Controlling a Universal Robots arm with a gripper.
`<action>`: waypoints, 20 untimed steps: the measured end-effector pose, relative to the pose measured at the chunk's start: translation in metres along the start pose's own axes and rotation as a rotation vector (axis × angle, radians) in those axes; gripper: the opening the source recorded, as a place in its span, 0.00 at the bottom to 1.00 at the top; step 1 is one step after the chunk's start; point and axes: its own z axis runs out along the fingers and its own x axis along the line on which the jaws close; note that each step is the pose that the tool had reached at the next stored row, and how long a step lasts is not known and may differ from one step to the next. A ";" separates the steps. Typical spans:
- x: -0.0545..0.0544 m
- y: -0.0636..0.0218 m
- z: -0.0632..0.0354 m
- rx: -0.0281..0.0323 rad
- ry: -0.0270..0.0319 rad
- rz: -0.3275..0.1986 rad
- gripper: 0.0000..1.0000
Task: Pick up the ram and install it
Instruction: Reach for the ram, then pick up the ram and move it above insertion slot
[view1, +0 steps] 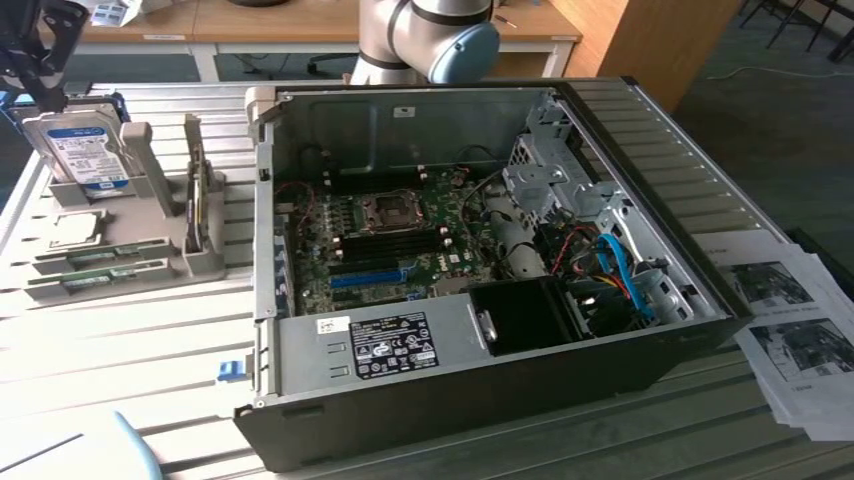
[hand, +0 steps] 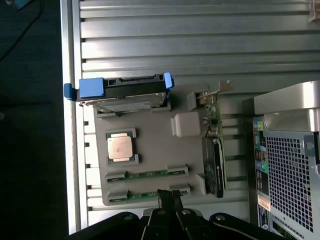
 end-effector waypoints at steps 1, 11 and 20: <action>0.000 0.0007 0.0002 0.0000 -0.0001 0.000 0.09; 0.000 0.0007 0.0001 0.0000 0.0001 0.000 0.09; 0.000 0.0007 0.0001 -0.0003 0.0007 -0.015 0.09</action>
